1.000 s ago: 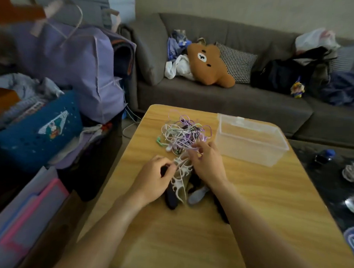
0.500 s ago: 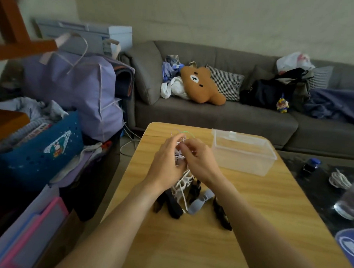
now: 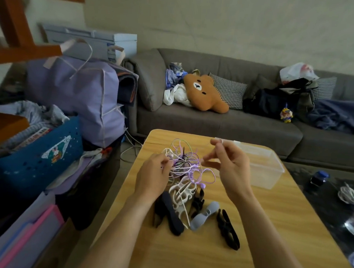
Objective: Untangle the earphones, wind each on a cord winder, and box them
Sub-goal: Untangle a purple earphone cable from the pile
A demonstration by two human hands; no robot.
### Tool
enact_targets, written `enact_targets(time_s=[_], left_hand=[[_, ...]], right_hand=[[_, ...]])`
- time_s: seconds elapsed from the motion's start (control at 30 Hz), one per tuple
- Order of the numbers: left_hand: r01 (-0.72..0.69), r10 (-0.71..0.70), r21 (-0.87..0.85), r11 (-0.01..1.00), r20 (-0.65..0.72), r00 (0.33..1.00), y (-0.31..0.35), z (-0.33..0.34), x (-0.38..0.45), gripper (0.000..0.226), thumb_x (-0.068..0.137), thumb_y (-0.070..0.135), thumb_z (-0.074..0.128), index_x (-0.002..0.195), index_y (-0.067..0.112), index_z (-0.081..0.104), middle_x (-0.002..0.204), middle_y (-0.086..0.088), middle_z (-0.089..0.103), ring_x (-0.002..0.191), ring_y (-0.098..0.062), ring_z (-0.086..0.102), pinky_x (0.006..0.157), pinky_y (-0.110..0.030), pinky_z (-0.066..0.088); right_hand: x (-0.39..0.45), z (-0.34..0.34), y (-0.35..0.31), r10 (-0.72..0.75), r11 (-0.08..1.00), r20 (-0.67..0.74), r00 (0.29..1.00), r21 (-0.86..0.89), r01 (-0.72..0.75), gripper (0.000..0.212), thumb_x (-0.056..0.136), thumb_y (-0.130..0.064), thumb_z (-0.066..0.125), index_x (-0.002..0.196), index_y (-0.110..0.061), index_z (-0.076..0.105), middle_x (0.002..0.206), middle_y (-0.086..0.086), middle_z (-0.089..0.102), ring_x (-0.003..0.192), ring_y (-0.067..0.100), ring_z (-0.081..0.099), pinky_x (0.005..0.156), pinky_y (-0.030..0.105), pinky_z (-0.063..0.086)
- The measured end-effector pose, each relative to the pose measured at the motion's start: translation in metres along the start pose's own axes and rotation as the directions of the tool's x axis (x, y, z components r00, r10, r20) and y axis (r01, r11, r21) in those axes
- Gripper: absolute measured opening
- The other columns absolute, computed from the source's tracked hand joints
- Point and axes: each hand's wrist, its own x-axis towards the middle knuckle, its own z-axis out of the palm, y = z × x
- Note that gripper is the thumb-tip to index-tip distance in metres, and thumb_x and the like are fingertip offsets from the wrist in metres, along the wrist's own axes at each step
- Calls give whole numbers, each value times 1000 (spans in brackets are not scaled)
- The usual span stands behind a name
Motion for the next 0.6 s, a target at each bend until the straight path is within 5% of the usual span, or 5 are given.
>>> enact_targets(time_s=[0.1,0.2,0.37,0.5,0.6], left_hand=[[22,-25,40,999,78,997,-1,2,-2,15,96,36,60,85,28,57,94,16,53,76,1,55,61,-19,40],[-11,7,44,999,101,995,-1,0,-3,11,96,36,59,89,28,57,88,16,57,78,-1,57,62,-21,44],[-54,58,-39,998,94,994,10,-14,-6,10,96,30,61,95,23,68,78,12,67,69,-6,64,64,-38,57],[-156,139,-138,978,-126,982,27,-22,-12,16,96,29,63,93,17,74,72,7,69,64,-10,63,56,-34,52],[-182,149,-195,964,-173,974,42,-25,-17,19,96,29,63,99,16,76,73,8,70,65,-8,64,54,-24,51]], right_hand=[[-4,-13,15,214,974,-56,975,94,-208,24,102,-11,53,82,-1,61,65,2,60,51,17,60,55,36,58],[-4,-27,34,389,921,-12,921,-24,-389,16,100,-12,58,89,-1,63,56,1,39,44,14,45,51,33,55],[-11,-36,39,462,881,-6,887,-106,-460,17,99,-13,61,109,-1,64,56,2,50,45,16,52,55,37,57],[-29,-18,39,265,941,-109,958,-187,-282,46,96,-21,65,138,-24,49,110,2,62,84,10,69,70,25,57],[-40,-4,39,-39,925,19,999,-377,43,56,90,-42,69,143,-33,50,138,-10,43,124,-1,48,100,18,42]])
